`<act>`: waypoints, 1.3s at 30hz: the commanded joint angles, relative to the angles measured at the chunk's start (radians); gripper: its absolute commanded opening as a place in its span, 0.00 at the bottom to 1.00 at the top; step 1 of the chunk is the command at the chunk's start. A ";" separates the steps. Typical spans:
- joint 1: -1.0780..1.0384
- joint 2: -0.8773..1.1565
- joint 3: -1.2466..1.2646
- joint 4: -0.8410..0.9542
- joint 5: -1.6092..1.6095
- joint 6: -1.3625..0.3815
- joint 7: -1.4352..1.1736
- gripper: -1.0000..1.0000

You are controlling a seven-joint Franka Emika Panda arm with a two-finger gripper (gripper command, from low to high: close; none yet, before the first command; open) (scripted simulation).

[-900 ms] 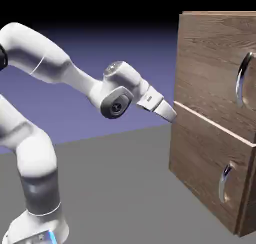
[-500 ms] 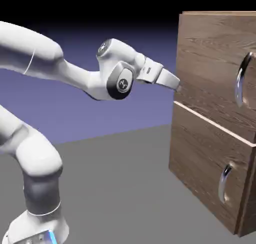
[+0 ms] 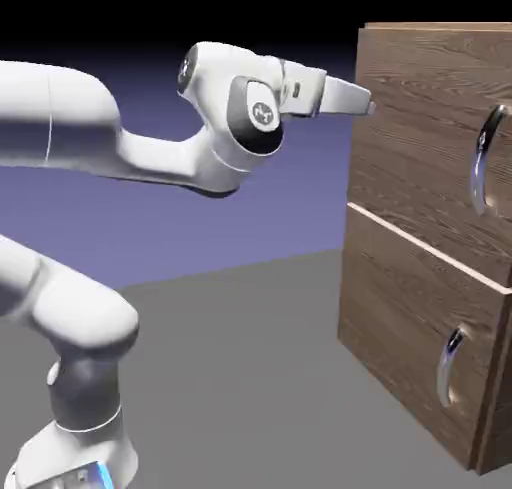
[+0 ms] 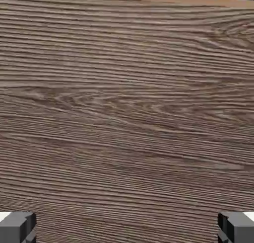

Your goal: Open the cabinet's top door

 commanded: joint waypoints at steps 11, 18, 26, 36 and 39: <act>0.207 -0.107 -0.247 0.138 -0.478 0.008 0.286 0.50; 0.339 -0.175 -0.405 0.225 -0.783 0.013 0.468 0.50; 0.489 -0.252 -0.584 0.325 -1.131 0.018 0.676 0.50; 0.691 -0.257 -0.690 0.473 -1.210 -0.012 0.702 0.00; 0.597 -0.281 -0.622 0.364 -1.234 -0.103 0.737 0.00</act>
